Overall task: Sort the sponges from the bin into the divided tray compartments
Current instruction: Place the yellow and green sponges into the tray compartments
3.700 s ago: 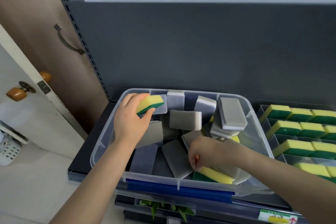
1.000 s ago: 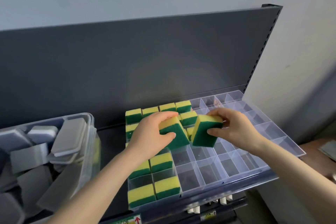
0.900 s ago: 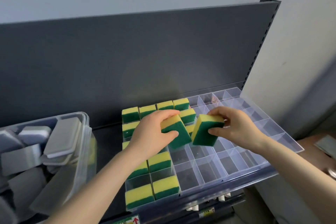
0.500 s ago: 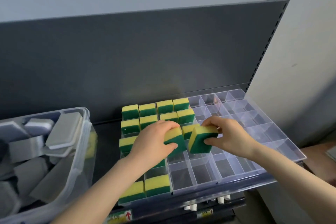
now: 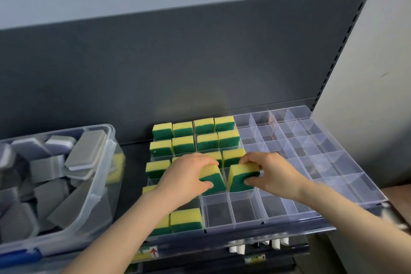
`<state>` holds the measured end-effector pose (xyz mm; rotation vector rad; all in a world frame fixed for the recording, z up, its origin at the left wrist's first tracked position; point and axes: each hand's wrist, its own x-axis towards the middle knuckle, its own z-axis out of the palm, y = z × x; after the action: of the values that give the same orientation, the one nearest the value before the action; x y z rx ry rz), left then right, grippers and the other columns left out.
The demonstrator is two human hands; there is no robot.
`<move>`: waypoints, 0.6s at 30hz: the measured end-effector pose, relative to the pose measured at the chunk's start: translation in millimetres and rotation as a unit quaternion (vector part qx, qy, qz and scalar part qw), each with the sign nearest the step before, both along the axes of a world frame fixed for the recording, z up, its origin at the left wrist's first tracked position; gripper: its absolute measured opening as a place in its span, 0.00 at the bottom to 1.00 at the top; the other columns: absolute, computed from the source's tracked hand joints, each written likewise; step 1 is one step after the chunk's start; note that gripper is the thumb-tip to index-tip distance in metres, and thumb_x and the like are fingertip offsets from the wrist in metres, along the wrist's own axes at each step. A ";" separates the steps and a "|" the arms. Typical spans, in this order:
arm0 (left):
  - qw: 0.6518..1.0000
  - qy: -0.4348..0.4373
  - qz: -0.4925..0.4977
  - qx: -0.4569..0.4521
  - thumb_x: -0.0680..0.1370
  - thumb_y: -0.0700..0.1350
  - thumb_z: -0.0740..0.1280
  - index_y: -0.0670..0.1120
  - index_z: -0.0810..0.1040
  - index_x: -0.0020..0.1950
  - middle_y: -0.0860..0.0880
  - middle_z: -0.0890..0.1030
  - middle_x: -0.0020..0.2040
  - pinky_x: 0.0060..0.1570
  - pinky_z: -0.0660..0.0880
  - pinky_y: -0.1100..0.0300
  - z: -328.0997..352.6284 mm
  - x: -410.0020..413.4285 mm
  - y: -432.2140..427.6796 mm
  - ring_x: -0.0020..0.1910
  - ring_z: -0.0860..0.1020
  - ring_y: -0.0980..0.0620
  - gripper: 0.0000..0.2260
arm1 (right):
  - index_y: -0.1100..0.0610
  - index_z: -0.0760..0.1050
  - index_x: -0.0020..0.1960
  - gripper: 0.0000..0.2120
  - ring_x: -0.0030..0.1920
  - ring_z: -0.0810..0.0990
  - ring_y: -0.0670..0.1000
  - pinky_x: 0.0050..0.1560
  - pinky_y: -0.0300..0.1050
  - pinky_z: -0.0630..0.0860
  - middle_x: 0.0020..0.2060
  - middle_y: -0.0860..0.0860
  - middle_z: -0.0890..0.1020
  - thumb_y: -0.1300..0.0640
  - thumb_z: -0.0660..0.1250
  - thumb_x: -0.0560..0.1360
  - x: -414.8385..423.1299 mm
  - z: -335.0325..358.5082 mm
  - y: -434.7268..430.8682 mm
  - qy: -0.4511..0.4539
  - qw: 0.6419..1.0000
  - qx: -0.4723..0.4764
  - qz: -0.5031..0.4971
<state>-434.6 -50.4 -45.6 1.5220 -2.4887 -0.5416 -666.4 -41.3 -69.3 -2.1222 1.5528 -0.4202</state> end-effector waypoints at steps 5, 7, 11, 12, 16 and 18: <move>0.998 -0.050 -0.026 0.035 0.75 0.51 0.71 0.56 0.70 0.71 0.56 0.73 0.67 0.63 0.68 0.59 -4.1 -7.6 -1.4 0.65 0.71 0.54 0.25 | 0.49 0.75 0.54 0.13 0.44 0.79 0.47 0.48 0.44 0.77 0.45 0.44 0.81 0.51 0.71 0.71 -1.4 0.9 -0.5 -0.005 1.000 0.019 0.018; 0.996 -0.069 -0.037 0.042 0.76 0.51 0.69 0.55 0.69 0.72 0.54 0.73 0.68 0.62 0.69 0.59 -5.9 -11.5 -2.0 0.65 0.71 0.54 0.25 | 0.48 0.75 0.55 0.12 0.44 0.78 0.47 0.49 0.44 0.77 0.46 0.44 0.81 0.50 0.70 0.72 -1.5 1.3 -0.5 0.000 0.999 0.025 0.022; 0.994 -0.089 -0.046 0.053 0.77 0.51 0.68 0.53 0.70 0.72 0.53 0.72 0.70 0.66 0.68 0.57 -11.5 -16.5 -4.2 0.68 0.70 0.53 0.23 | 0.51 0.76 0.55 0.12 0.42 0.75 0.47 0.45 0.40 0.73 0.44 0.44 0.79 0.52 0.69 0.72 1.7 -2.1 -0.6 0.027 0.999 0.026 0.029; 0.992 -0.098 -0.048 0.057 0.76 0.51 0.68 0.52 0.70 0.71 0.52 0.72 0.70 0.66 0.69 0.56 -13.6 -18.0 -4.8 0.68 0.70 0.52 0.23 | 0.51 0.76 0.54 0.11 0.41 0.74 0.47 0.44 0.40 0.72 0.43 0.44 0.79 0.52 0.69 0.72 3.3 -4.5 -0.4 0.040 0.998 0.031 0.032; 0.990 -0.121 -0.052 0.056 0.77 0.49 0.68 0.51 0.70 0.71 0.50 0.74 0.68 0.65 0.71 0.53 -20.0 -24.8 -6.3 0.66 0.73 0.49 0.22 | 0.50 0.76 0.52 0.08 0.43 0.77 0.49 0.44 0.42 0.72 0.44 0.46 0.81 0.52 0.66 0.73 7.9 -12.7 -1.5 0.078 0.996 0.033 0.036; 0.989 -0.129 -0.054 0.050 0.77 0.49 0.68 0.51 0.70 0.71 0.49 0.75 0.67 0.63 0.72 0.52 -21.2 -26.2 -6.3 0.65 0.73 0.48 0.22 | 0.49 0.76 0.52 0.08 0.44 0.77 0.49 0.44 0.42 0.73 0.44 0.46 0.81 0.52 0.65 0.74 9.3 -12.7 -2.1 0.083 0.995 0.034 0.038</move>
<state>-460.7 -56.7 -66.8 1.5919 -2.7910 -0.5215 -657.2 -43.4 -82.1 -2.2035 1.5462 -0.1660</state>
